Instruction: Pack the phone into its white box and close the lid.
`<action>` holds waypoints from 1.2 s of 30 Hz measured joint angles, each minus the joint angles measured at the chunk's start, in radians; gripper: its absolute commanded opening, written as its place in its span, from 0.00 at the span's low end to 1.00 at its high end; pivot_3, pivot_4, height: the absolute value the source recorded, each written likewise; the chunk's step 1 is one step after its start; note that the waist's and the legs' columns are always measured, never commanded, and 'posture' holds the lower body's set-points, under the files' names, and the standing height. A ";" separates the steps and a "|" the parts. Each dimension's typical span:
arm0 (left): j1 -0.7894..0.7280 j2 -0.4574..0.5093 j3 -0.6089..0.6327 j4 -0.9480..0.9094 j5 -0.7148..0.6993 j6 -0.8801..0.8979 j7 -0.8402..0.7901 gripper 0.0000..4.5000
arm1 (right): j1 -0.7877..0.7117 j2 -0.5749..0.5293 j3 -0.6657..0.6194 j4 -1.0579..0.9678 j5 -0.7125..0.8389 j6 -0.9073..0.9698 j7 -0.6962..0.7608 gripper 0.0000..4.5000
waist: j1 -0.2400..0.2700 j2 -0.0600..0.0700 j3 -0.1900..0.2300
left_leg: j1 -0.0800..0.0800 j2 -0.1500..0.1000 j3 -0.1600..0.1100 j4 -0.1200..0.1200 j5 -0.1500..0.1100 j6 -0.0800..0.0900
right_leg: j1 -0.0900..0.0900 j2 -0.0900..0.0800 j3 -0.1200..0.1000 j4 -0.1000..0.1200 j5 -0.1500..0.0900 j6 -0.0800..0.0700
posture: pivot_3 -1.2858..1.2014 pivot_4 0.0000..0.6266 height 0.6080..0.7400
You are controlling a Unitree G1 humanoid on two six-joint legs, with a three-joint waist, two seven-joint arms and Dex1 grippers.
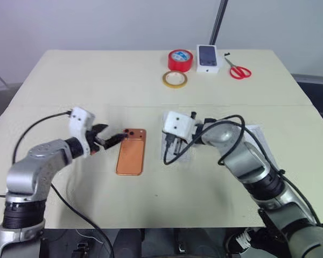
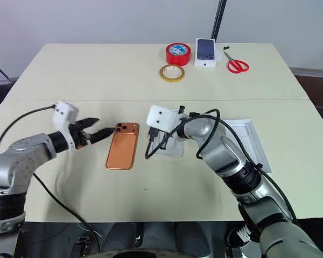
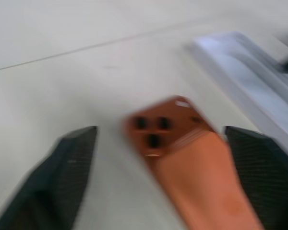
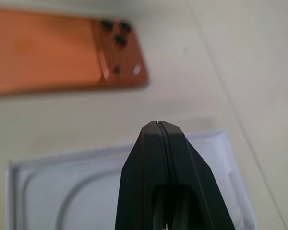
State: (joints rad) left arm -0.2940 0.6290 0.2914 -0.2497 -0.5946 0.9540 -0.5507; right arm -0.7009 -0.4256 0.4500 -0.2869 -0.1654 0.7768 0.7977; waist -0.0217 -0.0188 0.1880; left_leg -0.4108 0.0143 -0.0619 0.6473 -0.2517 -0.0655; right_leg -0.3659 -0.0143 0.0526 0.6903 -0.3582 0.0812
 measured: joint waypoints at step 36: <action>-0.044 -0.200 0.114 -0.147 -0.200 0.638 0.168 0.99 | -0.104 0.048 0.320 0.233 -0.272 -0.249 0.118 0.00 | 0.005 0.000 -0.002 | 0.001 -0.002 0.000 0.001 0.001 -0.002 | 0.001 -0.002 0.000 0.001 0.000 0.000 | 0.52 0.24 1.00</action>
State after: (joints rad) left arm -0.3379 0.4291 0.4057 -0.3966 -0.7949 1.5922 -0.3822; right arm -0.8050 -0.3774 0.7697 -0.0538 -0.4371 0.5274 0.9158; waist -0.0172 -0.0189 0.1860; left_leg -0.4097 0.0128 -0.0622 0.6480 -0.2506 -0.0675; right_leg -0.3649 -0.0159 0.0523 0.6914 -0.3582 0.0812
